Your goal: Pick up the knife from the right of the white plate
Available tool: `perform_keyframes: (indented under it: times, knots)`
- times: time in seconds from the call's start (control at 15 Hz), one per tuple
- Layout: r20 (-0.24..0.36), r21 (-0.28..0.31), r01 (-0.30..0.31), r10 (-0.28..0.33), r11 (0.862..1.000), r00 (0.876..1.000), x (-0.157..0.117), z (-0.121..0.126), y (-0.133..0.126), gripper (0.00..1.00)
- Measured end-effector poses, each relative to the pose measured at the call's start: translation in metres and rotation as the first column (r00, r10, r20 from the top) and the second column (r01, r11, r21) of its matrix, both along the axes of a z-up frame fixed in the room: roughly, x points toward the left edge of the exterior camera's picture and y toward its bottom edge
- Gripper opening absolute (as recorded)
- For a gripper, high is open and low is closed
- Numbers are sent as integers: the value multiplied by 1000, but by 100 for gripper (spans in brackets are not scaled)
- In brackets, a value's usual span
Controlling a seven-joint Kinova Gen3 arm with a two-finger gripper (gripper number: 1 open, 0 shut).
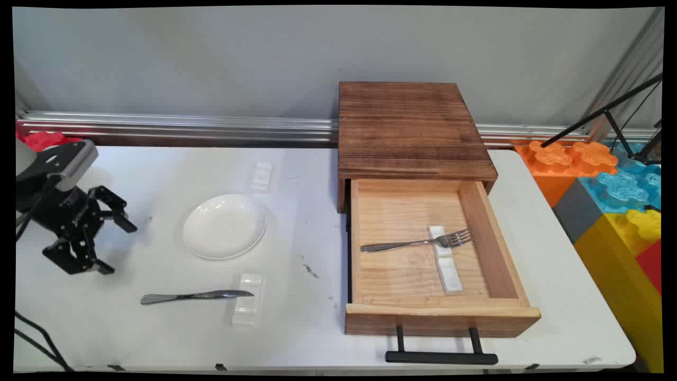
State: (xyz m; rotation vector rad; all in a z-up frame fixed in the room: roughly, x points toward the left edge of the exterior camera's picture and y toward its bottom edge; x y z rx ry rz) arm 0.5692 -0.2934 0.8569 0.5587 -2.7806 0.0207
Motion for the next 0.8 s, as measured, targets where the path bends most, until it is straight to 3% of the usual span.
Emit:
perform_keyframes:
  times: [0.33, 0.8]
  knots:
    - [-108, 47, 36, -31, 998, 994, -8, -18, 3, 100]
    - [-231, 34, 61, -52, 998, 972, -33, -56, 7, 100]
